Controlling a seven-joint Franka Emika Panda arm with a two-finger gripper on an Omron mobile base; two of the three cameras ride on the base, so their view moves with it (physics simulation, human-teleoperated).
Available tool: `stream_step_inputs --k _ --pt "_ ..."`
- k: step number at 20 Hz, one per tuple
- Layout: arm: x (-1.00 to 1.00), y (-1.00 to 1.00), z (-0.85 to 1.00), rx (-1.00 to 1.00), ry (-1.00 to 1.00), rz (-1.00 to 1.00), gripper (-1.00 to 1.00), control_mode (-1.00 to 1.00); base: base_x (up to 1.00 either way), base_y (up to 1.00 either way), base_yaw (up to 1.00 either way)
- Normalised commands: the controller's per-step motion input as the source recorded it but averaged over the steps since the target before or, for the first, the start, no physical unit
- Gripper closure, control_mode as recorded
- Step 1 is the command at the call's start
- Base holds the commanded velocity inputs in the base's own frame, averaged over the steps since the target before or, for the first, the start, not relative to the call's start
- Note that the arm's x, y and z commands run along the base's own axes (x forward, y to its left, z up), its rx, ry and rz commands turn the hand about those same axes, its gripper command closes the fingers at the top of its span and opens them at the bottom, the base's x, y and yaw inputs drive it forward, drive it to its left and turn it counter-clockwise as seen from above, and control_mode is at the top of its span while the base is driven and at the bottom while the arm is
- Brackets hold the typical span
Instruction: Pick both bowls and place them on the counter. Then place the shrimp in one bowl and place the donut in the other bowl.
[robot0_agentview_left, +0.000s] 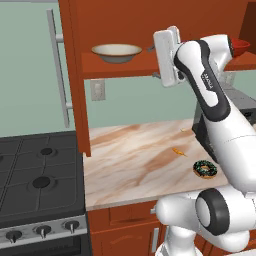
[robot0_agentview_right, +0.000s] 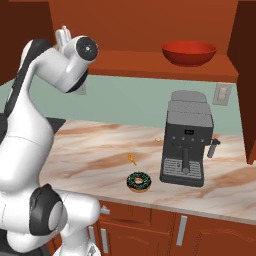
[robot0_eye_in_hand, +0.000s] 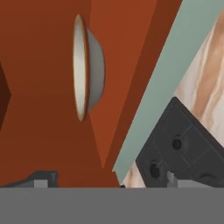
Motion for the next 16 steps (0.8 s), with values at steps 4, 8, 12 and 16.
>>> stream_step_inputs --k 4,8,12,16 --pt "0.4 0.0 0.1 0.06 0.08 0.0 -1.0 -1.0 0.0 0.0 0.0" --pt "0.37 0.0 0.01 0.12 0.08 -0.01 -1.0 -1.0 0.0 0.0 0.0" --pt "0.33 0.02 -0.01 0.14 0.03 0.0 -1.0 -1.0 0.0 0.0 0.0" --pt "0.3 0.05 -0.07 0.07 0.03 0.0 -1.0 -1.0 0.0 0.0 0.0"
